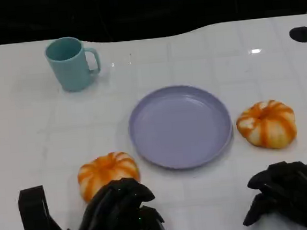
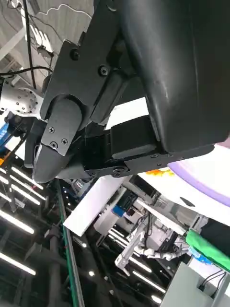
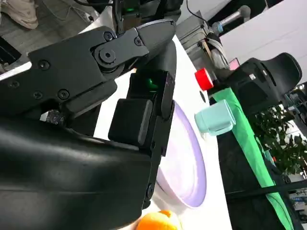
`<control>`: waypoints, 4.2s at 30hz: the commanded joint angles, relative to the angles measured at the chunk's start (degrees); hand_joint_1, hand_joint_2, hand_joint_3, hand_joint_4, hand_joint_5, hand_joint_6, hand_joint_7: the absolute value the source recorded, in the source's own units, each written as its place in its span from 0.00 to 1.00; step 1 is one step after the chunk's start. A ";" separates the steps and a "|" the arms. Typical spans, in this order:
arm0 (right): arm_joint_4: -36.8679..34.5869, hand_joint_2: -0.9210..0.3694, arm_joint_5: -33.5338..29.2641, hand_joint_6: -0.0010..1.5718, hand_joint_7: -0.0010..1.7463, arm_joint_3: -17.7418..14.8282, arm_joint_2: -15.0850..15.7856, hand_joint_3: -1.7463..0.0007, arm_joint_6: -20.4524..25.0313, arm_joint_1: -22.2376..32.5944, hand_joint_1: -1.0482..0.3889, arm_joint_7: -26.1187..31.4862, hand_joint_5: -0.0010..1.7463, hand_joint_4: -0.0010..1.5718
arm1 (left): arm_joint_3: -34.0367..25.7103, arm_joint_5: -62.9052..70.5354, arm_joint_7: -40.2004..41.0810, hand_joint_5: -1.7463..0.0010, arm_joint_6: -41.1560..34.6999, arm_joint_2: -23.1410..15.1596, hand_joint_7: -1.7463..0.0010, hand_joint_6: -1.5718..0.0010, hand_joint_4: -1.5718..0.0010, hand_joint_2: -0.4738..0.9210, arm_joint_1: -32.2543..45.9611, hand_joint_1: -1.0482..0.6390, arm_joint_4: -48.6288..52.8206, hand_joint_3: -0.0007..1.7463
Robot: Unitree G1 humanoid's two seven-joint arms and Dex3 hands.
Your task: Grasp the bread from the table and place it into the plate.
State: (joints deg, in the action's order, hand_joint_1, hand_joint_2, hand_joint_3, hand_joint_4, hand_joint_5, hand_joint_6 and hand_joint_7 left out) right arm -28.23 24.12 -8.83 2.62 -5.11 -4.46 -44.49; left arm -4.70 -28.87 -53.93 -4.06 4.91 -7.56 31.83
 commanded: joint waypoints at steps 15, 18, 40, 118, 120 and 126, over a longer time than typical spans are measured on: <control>-0.03 0.12 0.16 1.00 0.06 -0.14 0.51 1.00 -0.18 -0.41 0.21 -0.01 0.19 1.00 | 1.08 10.05 0.44 0.98 29.46 -3.31 1.00 0.31 0.13 1.00 -0.84 0.16 -2.30 0.01; 0.29 0.12 0.00 1.00 0.06 -0.01 0.57 1.00 0.20 -0.30 0.20 0.36 0.20 1.00 | 1.64 13.61 3.17 1.00 34.20 -4.85 1.00 0.36 0.17 1.00 -1.20 0.16 -2.76 0.01; 3.27 0.13 0.30 1.00 0.06 0.43 0.82 1.00 2.43 0.74 0.21 1.89 0.20 1.00 | 5.02 52.77 36.09 1.00 42.51 -19.84 1.00 0.67 0.53 1.00 -1.32 0.12 -21.02 0.06; 5.64 0.13 0.77 1.00 0.05 0.60 0.73 1.00 3.48 2.01 0.22 1.41 0.18 1.00 | 33.43 84.64 54.62 0.00 9.78 -27.52 0.00 0.93 0.49 0.91 -9.73 0.25 -8.34 0.01; 5.64 0.13 0.60 1.00 0.05 0.62 0.73 1.00 3.43 2.06 0.22 1.63 0.18 1.00 | 34.10 84.35 55.41 0.03 9.91 -27.14 0.00 0.89 0.40 0.92 -10.32 0.26 -5.97 0.01; 6.07 0.13 0.61 1.00 0.06 0.66 0.71 1.00 3.65 2.36 0.22 1.74 0.19 1.00 | 36.18 84.01 63.49 0.08 12.36 -25.94 0.08 0.60 0.14 0.94 -13.07 0.34 3.71 0.01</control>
State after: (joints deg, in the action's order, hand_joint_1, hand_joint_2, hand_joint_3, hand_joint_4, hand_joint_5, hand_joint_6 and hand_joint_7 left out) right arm -22.85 24.27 -7.82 2.58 -1.80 -2.61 -42.90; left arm 29.39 54.56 7.15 7.97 -21.31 -22.08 29.56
